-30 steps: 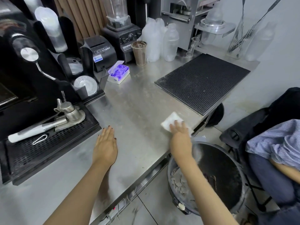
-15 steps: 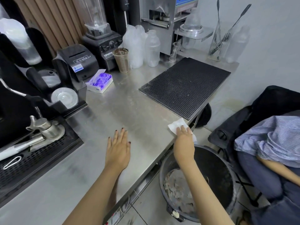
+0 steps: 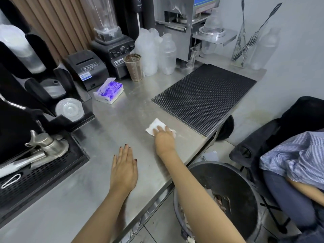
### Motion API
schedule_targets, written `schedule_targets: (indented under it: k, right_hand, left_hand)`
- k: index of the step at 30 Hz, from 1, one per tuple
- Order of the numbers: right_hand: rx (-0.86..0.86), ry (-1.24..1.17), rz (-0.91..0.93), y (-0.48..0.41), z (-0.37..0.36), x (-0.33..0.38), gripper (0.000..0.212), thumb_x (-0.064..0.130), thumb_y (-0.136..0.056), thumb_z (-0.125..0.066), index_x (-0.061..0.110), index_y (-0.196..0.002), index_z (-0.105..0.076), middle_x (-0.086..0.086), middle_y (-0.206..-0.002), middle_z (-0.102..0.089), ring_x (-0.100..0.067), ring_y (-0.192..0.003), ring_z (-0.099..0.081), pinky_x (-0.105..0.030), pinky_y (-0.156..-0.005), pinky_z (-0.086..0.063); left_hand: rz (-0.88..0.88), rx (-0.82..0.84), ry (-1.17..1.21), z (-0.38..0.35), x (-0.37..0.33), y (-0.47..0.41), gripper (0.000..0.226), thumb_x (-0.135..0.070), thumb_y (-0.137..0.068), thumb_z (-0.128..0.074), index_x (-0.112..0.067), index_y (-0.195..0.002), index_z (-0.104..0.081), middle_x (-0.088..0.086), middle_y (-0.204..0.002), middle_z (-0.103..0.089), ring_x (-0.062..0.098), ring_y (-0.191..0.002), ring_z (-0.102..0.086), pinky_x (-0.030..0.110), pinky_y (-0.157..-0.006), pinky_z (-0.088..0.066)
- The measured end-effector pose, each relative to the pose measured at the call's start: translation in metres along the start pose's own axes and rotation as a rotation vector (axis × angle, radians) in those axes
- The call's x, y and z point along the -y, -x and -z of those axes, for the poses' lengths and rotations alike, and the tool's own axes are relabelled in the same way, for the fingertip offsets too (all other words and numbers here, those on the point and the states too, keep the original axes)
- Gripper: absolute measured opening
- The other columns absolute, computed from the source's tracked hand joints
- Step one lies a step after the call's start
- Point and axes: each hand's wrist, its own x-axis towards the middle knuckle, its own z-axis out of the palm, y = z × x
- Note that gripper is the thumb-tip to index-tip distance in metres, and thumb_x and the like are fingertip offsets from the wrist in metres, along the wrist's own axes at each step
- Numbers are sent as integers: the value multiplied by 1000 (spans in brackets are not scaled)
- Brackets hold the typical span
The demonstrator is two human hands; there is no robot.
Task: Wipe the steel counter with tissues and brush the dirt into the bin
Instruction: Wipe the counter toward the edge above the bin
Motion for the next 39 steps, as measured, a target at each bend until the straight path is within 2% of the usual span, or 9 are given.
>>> schedule_targets:
  k: [9,13,17,20,26,29,32,35,39]
  right_hand:
    - [-189,-103,-463,90,22,-64,51,-2,-88,-43,4,-138,-32,-9,-151,-23,-31,-139,-16,-38,-113,-29]
    - [-211,-158,-178,61,25,-33,63,-14,-83,-37,8,-141,-31,-8,-155,-16,-30,-144,-7,-40,-117,-20]
    - [16,-73,80,4,10,-7,52,1,-88,-43,20,-136,-41,-1,-152,-27,-28,-141,-15,-40,-114,-20]
    - [47,22,51,-19,12,-17,49,5,-88,-43,20,-134,-42,-2,-148,-33,-28,-139,-21,-39,-110,-22]
    - [-142,-22,-159,35,23,-66,43,0,-87,-41,6,-130,-41,-8,-141,-38,-27,-129,-32,-34,-109,-29]
    - [-185,-97,-304,76,17,-87,48,-3,-86,-44,6,-133,-37,-8,-144,-34,-27,-129,-31,-33,-99,-40]
    - [-195,-122,-365,96,18,-96,37,-8,-82,-48,2,-118,-49,-12,-130,-47,-29,-122,-37,-35,-91,-43]
    - [-258,-214,-236,79,36,-87,54,-22,-75,-42,1,-123,-49,-12,-136,-46,-30,-131,-33,-37,-100,-41]
    - [-177,-226,58,8,74,-49,65,-16,-83,-33,13,-141,-32,-3,-152,-25,-21,-141,-20,-18,-106,-15]
  left_hand:
    - [9,0,-12,-1,0,0,52,-26,-99,-16,-11,-148,-4,0,-156,3,14,-144,7,33,-117,3]
    - [13,3,-8,-1,-1,0,52,-25,-99,-17,-12,-148,-5,0,-156,3,14,-144,6,32,-117,4]
    - [42,-2,-6,1,-1,0,51,-24,-99,-19,-11,-148,-8,0,-157,0,14,-144,5,33,-117,3]
    - [55,4,-8,1,-2,0,51,-24,-99,-18,-11,-148,-7,1,-157,0,15,-144,5,33,-117,3]
    - [54,2,-13,0,-2,1,51,-26,-99,-17,-12,-148,-7,1,-157,1,15,-144,5,34,-117,2]
    - [83,-7,-2,0,-3,0,51,-26,-99,-18,-12,-148,-9,1,-157,-2,15,-144,4,36,-117,2]
    - [173,-14,8,0,-2,-1,51,-26,-99,-17,-11,-147,-10,3,-157,-2,18,-144,4,38,-118,1]
    - [187,-12,7,0,-3,-2,52,-27,-99,-16,-11,-148,-9,3,-157,-1,17,-144,5,39,-118,2]
    - [187,-6,4,1,-3,-1,52,-27,-99,-15,-11,-148,-7,3,-157,1,17,-144,6,38,-117,4]
